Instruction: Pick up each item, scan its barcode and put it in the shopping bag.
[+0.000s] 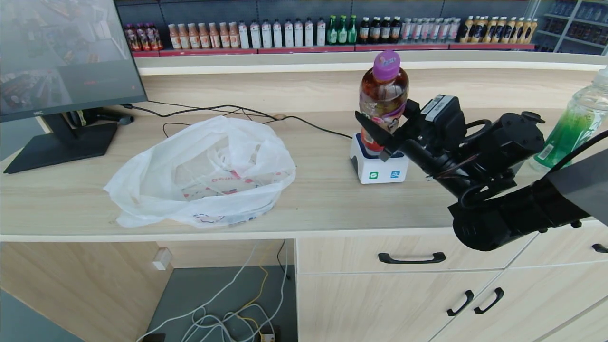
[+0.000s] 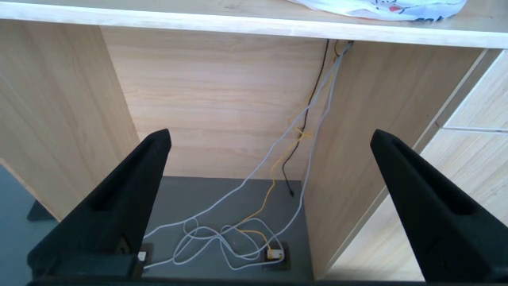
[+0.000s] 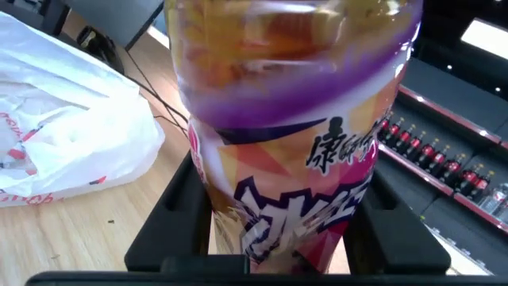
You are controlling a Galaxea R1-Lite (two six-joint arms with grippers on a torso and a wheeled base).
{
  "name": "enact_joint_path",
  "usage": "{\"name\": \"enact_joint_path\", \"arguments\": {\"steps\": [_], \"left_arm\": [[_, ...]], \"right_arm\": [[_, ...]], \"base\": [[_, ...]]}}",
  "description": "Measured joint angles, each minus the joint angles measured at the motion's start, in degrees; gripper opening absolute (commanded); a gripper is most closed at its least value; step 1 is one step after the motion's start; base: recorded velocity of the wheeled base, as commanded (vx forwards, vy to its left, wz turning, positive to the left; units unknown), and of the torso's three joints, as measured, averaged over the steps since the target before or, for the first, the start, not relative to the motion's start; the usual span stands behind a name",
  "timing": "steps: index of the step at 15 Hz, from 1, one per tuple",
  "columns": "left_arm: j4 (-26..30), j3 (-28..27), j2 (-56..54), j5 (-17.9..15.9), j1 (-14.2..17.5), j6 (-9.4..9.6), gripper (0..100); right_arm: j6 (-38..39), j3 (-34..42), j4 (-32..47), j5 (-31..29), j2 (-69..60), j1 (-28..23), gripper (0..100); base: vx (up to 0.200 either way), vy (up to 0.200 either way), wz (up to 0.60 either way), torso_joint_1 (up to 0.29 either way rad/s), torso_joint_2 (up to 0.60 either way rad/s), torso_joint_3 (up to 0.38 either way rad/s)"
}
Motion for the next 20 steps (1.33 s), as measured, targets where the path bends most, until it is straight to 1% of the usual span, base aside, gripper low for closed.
{"name": "enact_joint_path", "arguments": {"steps": [3,5,7,8,10,12,20], "left_arm": [[0.02,0.00,0.00,-0.02,0.00,0.00,100],[0.02,0.00,0.00,0.02,0.00,0.00,100],[-0.02,0.00,0.00,0.02,0.00,-0.05,100],[0.00,0.00,0.00,0.02,0.00,-0.06,100],[0.00,0.00,0.00,0.00,0.00,-0.06,100],[-0.05,0.00,0.00,0.02,0.00,-0.20,100],[0.02,0.00,0.00,0.04,0.00,-0.33,100]], "right_arm": [[6.28,8.79,0.02,-4.60,-5.07,0.30,0],[12.65,13.79,0.00,-10.59,-8.78,0.33,0],[18.46,15.58,0.00,-18.86,-11.29,1.18,0],[20.66,15.98,-0.06,-21.98,-12.28,1.96,0],[22.59,16.63,-0.06,-25.03,-13.48,3.61,0],[22.75,18.16,0.00,-26.14,-14.25,4.28,0],[24.22,19.57,-0.01,-26.36,-15.88,5.35,0]], "base": [[0.000,0.000,0.00,0.000,0.00,0.000],[0.000,0.000,0.00,0.000,0.00,0.000],[0.000,0.000,0.00,0.000,0.00,0.000],[0.000,0.000,0.00,0.000,0.00,0.000],[0.000,0.000,0.00,0.000,0.00,0.000],[0.000,0.000,0.00,0.000,0.00,0.000],[0.000,0.000,0.00,0.000,0.00,0.000]]}}
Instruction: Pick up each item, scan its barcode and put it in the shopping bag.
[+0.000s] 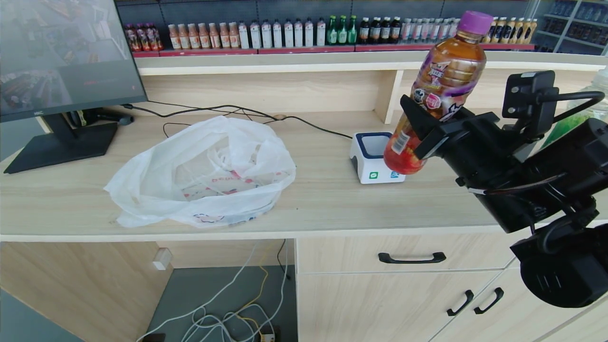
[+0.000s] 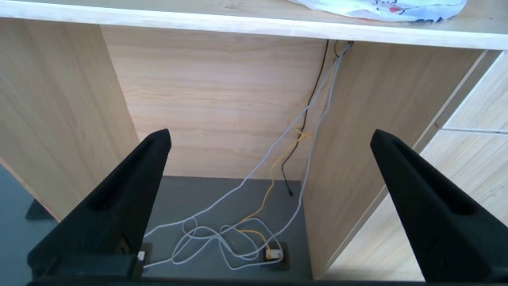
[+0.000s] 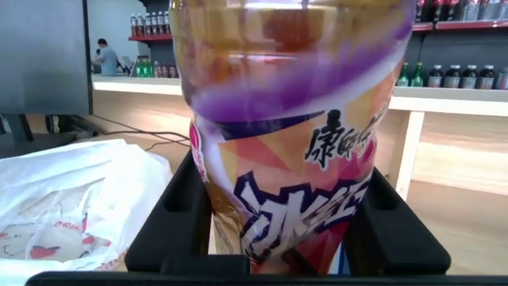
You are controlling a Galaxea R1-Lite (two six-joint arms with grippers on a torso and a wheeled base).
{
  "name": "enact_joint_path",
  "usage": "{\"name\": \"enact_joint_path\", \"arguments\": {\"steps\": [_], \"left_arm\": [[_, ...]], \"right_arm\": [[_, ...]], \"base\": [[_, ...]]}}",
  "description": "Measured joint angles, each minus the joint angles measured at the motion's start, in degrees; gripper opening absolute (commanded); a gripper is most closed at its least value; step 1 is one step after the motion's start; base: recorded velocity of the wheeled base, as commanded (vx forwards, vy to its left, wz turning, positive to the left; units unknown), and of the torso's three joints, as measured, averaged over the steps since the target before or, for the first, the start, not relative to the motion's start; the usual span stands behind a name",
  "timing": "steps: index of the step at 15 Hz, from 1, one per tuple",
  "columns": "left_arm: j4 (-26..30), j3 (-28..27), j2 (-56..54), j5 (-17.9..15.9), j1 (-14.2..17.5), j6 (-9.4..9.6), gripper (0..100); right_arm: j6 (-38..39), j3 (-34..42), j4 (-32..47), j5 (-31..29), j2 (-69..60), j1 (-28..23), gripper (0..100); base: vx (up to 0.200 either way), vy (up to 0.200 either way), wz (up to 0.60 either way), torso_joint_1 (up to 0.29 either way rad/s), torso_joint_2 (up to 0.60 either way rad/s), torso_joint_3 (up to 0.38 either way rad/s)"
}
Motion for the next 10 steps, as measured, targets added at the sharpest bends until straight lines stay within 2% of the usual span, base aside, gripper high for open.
{"name": "enact_joint_path", "arguments": {"steps": [1,10], "left_arm": [[-0.02,0.00,0.00,0.00,0.00,-0.05,100],[0.00,0.00,0.00,0.00,-0.01,-0.09,100]], "right_arm": [[0.83,0.04,-0.02,-0.05,-0.09,0.00,0],[1.67,-0.24,-0.05,0.00,0.17,-0.06,0]], "base": [[0.000,0.000,0.00,0.000,0.00,0.000],[0.000,0.200,0.00,0.001,0.00,0.000]]}}
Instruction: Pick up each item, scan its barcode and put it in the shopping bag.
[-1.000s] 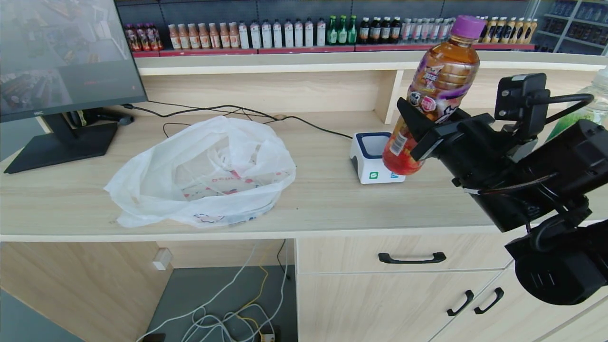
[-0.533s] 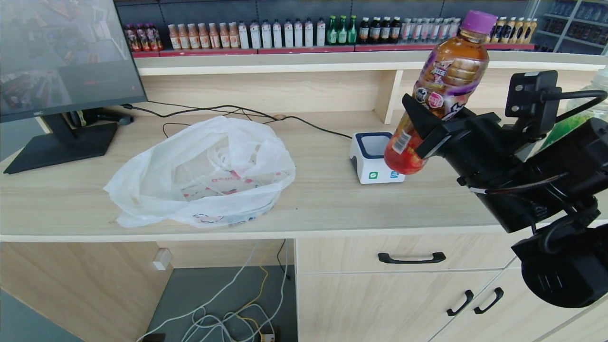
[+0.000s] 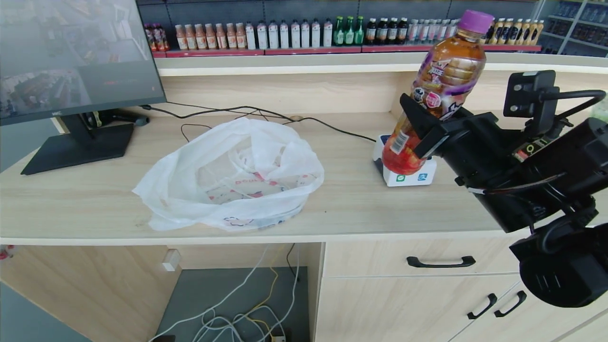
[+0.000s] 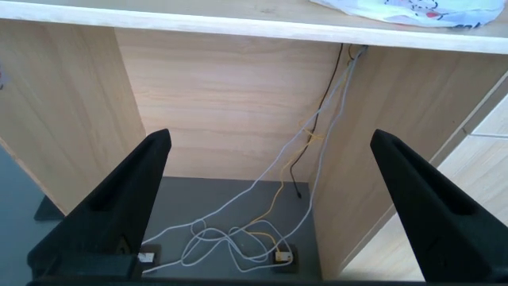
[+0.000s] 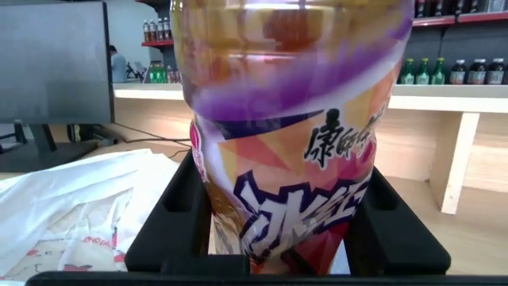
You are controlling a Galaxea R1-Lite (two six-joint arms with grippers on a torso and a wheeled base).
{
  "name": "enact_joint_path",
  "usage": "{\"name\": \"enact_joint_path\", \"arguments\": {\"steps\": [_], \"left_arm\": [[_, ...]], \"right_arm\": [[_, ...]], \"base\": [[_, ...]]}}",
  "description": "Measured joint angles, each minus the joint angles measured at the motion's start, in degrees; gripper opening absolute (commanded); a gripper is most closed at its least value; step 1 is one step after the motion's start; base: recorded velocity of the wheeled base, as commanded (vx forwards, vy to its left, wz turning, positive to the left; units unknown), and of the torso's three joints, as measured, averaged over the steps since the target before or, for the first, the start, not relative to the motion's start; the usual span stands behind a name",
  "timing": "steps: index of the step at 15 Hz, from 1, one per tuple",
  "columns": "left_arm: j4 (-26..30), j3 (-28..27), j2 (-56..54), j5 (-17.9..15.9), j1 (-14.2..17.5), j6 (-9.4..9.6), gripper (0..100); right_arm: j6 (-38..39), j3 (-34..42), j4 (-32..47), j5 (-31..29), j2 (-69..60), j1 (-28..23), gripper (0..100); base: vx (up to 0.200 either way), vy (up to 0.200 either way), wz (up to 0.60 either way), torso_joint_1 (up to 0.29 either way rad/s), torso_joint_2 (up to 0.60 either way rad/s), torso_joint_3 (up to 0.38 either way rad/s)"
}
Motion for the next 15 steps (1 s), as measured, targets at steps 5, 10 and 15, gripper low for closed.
{"name": "enact_joint_path", "arguments": {"steps": [5,10,15], "left_arm": [[-0.05,0.00,0.00,0.02,0.01,-0.11,100],[-0.02,0.00,0.00,0.00,0.00,-0.11,100],[-0.10,0.00,0.00,0.00,0.01,-0.11,100]], "right_arm": [[0.01,-0.09,-0.06,-0.05,0.27,-0.07,0],[0.00,-0.28,0.06,-0.07,0.74,-0.11,0],[0.00,0.00,0.05,-0.07,0.73,-0.11,0]], "base": [[0.000,0.200,0.00,0.000,0.00,0.000],[0.000,0.200,0.00,0.000,0.00,0.000],[0.000,0.080,0.00,0.001,0.00,-0.001]]}}
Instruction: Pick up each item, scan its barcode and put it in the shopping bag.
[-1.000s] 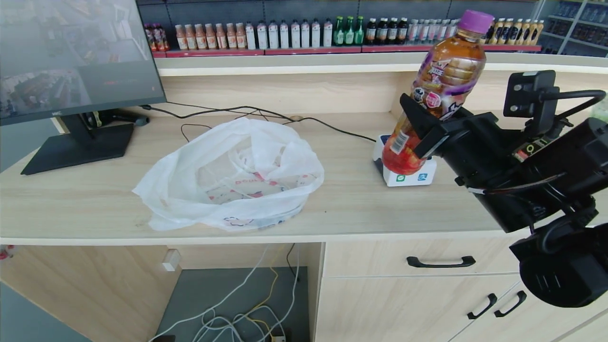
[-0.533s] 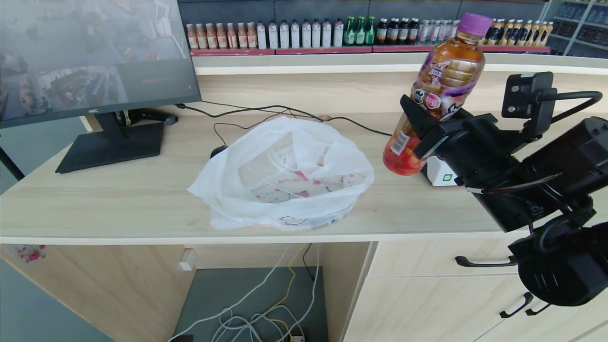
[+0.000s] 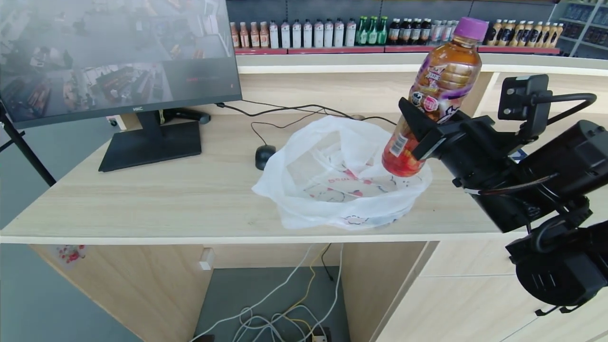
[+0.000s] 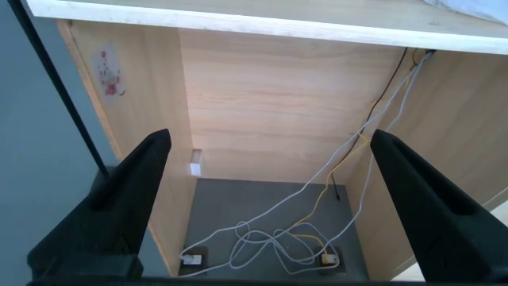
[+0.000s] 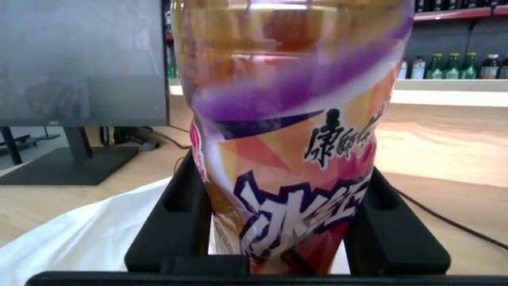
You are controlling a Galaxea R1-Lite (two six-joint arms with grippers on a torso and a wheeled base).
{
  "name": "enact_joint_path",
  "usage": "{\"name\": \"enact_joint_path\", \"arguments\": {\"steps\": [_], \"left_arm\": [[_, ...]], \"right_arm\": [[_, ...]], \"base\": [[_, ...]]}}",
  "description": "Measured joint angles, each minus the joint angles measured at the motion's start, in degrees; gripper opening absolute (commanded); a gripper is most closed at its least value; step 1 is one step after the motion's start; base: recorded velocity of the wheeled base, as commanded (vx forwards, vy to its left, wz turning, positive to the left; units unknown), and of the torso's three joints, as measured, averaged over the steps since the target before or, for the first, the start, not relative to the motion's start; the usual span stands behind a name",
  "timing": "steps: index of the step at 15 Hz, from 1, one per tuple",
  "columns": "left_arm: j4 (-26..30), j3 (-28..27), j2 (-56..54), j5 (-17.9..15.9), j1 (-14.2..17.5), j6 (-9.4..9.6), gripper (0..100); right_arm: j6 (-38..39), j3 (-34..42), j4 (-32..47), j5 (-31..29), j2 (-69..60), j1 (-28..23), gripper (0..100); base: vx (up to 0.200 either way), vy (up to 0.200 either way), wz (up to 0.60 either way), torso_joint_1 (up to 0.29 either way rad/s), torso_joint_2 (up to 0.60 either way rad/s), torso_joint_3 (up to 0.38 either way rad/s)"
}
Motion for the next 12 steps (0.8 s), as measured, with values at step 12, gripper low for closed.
{"name": "enact_joint_path", "arguments": {"steps": [12], "left_arm": [[0.02,0.00,0.00,0.00,0.00,0.22,100]], "right_arm": [[-2.21,-2.40,2.19,-4.02,-0.16,7.56,0]], "base": [[0.000,0.000,0.00,0.000,0.00,0.000]]}}
